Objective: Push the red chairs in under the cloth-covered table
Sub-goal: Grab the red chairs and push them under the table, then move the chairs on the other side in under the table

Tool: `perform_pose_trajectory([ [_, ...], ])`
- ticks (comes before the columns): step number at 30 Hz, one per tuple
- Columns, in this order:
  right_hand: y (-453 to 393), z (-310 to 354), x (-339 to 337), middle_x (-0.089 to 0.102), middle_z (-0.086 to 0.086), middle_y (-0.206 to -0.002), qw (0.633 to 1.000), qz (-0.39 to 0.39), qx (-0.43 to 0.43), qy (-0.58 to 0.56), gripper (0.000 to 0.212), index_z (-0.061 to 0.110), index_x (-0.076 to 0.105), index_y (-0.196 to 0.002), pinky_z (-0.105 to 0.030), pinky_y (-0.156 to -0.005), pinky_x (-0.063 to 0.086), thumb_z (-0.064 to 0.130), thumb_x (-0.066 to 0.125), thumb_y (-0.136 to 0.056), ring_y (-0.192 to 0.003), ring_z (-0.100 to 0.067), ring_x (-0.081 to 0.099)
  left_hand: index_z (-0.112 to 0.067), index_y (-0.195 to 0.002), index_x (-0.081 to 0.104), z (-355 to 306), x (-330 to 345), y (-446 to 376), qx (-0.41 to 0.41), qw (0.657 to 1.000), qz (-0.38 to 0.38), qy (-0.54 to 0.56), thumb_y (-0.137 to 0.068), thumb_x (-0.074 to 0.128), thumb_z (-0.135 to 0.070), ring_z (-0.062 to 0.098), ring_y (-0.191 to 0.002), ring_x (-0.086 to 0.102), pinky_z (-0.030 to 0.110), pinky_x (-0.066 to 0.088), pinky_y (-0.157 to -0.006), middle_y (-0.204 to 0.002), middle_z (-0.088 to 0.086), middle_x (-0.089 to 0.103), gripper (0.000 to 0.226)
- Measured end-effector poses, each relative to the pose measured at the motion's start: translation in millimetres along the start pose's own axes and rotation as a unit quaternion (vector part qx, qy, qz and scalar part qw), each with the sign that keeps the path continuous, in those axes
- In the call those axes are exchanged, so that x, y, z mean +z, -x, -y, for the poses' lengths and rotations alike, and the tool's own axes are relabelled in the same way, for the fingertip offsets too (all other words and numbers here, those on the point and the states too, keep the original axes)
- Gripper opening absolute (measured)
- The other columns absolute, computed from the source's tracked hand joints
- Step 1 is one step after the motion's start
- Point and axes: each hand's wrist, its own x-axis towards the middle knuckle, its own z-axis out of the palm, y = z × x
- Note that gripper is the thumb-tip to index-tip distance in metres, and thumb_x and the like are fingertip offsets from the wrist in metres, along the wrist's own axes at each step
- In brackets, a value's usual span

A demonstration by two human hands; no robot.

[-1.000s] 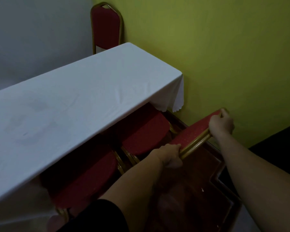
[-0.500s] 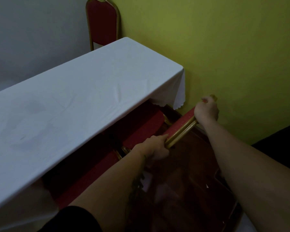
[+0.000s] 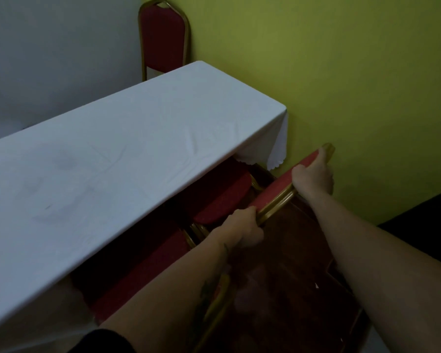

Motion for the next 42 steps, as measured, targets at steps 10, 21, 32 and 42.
perform_pose_trajectory([
  [10, 158, -29, 26, 0.053, -0.007, -0.143, 0.979, 0.198, 0.000, -0.035, 0.088, 0.040, 0.015, -0.162, -0.051, -0.097, 0.055, 0.008, 0.054, -0.089, -0.122, -0.034, 0.059, -0.013, -0.136, 0.056, 51, -10, 96, 0.033, 0.998, 0.056, -0.004, -0.094, 0.050, -0.019, 0.022, -0.100, 0.066, 0.037, 0.058, -0.084, -0.114, 0.003, 0.062, 0.043],
  [21, 282, -65, 11, 0.057, -0.005, -0.126, 0.954, 0.286, 0.044, -0.079, 0.051, 0.021, 0.043, -0.154, -0.034, -0.069, 0.054, 0.027, 0.050, -0.104, -0.104, -0.023, 0.061, -0.018, -0.093, 0.078, 146, 16, 222, -0.044, 0.984, 0.051, 0.166, -0.092, 0.056, -0.053, 0.014, -0.076, 0.072, 0.027, 0.055, -0.068, -0.092, 0.001, 0.076, 0.042],
  [32, 372, -43, 30, 0.050, -0.012, -0.139, 0.907, 0.299, 0.117, -0.272, 0.092, 0.041, -0.022, -0.159, -0.054, -0.072, 0.064, 0.018, 0.049, -0.105, -0.099, -0.033, 0.071, -0.041, -0.152, 0.031, 173, 34, 328, -0.020, 0.994, 0.030, -0.102, -0.078, 0.065, -0.023, 0.023, -0.092, 0.065, 0.035, 0.057, -0.080, -0.113, 0.004, 0.063, 0.084],
  [42, 375, -16, 37, 0.048, -0.011, -0.143, 0.927, 0.276, 0.092, -0.235, 0.081, 0.031, -0.005, -0.166, -0.046, -0.069, 0.063, 0.023, 0.049, -0.106, -0.093, -0.027, 0.069, -0.023, -0.142, 0.049, 174, 16, 333, -0.023, 0.993, -0.012, -0.113, -0.086, 0.061, -0.021, 0.028, -0.101, 0.066, 0.040, 0.058, -0.088, -0.117, 0.009, 0.064, 0.057],
])
